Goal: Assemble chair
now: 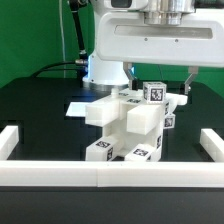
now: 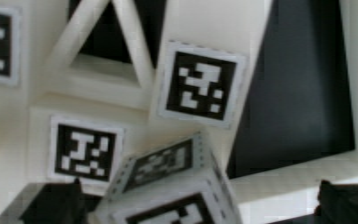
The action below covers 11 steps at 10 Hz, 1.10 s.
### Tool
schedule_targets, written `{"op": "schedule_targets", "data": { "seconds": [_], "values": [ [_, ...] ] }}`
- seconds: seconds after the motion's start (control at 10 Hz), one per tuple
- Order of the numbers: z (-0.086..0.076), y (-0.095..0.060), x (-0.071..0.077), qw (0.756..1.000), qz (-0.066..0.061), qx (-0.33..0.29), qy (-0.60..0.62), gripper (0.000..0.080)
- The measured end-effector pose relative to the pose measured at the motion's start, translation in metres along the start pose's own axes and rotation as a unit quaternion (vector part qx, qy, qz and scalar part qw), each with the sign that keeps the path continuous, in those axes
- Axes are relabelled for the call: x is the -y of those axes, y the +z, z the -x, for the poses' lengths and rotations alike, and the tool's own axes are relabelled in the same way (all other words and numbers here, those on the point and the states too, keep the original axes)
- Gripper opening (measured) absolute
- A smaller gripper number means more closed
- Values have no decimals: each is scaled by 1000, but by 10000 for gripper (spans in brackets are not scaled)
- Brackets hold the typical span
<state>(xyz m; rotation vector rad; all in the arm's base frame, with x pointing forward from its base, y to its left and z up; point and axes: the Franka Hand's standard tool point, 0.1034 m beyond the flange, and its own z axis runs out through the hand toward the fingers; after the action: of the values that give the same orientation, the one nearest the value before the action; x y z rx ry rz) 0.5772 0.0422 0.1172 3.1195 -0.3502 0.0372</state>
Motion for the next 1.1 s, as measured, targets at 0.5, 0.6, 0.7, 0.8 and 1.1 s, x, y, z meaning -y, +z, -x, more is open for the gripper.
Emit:
{"op": "schedule_targets", "data": {
  "seconds": [0.5, 0.6, 0.7, 0.8, 1.1],
  "values": [
    [-1, 0, -4, 991, 0, 0, -132, 648],
    [-1, 0, -4, 991, 0, 0, -132, 524],
    [-1, 0, -4, 991, 0, 0, -132, 524],
    [-1, 0, -4, 991, 0, 0, -132, 341],
    [-1, 0, -4, 993, 0, 0, -119, 286]
  ]
}}
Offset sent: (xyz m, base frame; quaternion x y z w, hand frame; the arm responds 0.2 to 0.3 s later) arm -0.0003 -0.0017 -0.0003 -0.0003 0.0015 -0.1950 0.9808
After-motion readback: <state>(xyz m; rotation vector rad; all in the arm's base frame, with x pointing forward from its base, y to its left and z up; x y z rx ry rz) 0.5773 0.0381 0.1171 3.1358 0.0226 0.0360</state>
